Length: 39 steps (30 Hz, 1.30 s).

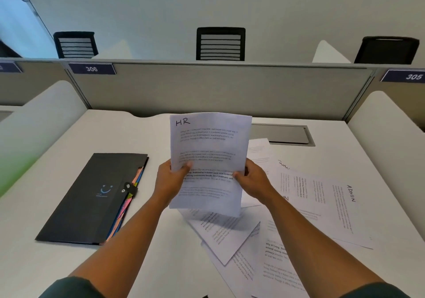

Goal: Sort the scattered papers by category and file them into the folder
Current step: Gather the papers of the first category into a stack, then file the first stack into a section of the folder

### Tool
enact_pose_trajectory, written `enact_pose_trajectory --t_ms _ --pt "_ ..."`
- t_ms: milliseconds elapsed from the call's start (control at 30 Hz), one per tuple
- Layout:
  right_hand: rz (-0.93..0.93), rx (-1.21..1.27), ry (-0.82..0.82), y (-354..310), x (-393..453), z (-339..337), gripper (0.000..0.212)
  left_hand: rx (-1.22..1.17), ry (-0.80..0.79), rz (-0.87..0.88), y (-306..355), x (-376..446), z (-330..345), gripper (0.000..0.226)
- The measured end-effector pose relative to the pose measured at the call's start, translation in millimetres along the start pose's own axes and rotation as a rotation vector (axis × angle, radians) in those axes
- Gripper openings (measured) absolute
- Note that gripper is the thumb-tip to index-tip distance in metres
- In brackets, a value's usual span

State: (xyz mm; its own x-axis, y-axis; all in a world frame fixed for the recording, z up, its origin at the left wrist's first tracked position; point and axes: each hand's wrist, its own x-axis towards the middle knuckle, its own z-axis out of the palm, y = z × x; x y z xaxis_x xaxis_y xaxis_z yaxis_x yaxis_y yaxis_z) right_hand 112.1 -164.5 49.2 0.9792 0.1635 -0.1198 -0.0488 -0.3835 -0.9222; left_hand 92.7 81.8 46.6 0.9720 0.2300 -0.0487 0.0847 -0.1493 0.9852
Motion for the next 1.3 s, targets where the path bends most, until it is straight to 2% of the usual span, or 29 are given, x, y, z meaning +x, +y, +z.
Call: enact_pose_trajectory --t_ms 133,200,367,467,533,600,700,733,867,1033,1133,1300 --pt "0.093 0.066 -0.031 -5.7 -2.9 5.2 0.036 -0.002 -0.018 -0.020 -4.3 -2.9 -11.7 0.015" --pt "0.162 0.093 -0.070 -30.2 9.2 87.2 0.033 -0.007 -0.018 -0.085 -28.0 8.6 -93.7 0.017" --pt "0.226 0.190 -0.059 -26.6 8.8 84.5 0.028 0.008 -0.079 -0.165 -34.7 6.8 -88.8 0.009" --pt "0.259 0.169 -0.030 -29.7 10.5 109.7 0.027 0.032 -0.104 -0.235 -47.6 16.7 -117.4 0.004" --pt "0.279 0.169 0.000 -30.9 11.9 125.4 0.029 0.057 -0.051 -0.246 -57.5 24.1 -138.0 0.008" --pt "0.295 0.148 0.029 -31.8 13.2 133.4 0.031 0.096 0.067 -0.242 -63.7 30.7 -152.8 0.012" --pt "0.331 0.120 0.064 -34.5 14.8 148.8 0.033 0.335 0.145 -0.207 -78.0 37.9 -181.9 0.006" --pt "0.340 0.114 0.071 -34.5 14.6 152.6 0.032 0.454 0.124 -0.200 -85.3 38.8 -191.2 0.009" --pt "0.360 0.087 0.110 -32.7 12.9 162.4 0.029 0.885 0.015 -0.260 -109.3 36.7 -214.5 0.053" --pt "0.377 0.061 0.136 -32.4 9.7 170.5 0.033 1.091 -0.144 -0.369 -121.5 28.1 -213.1 0.096" --pt "0.386 0.056 0.145 -33.9 10.3 174.8 0.032 1.109 -0.200 -0.406 -123.0 27.2 -208.8 0.107" --pt "0.397 0.066 0.144 -37.5 9.2 180.0 0.032 1.068 -0.272 -0.429 -118.3 30.8 -212.7 0.100"
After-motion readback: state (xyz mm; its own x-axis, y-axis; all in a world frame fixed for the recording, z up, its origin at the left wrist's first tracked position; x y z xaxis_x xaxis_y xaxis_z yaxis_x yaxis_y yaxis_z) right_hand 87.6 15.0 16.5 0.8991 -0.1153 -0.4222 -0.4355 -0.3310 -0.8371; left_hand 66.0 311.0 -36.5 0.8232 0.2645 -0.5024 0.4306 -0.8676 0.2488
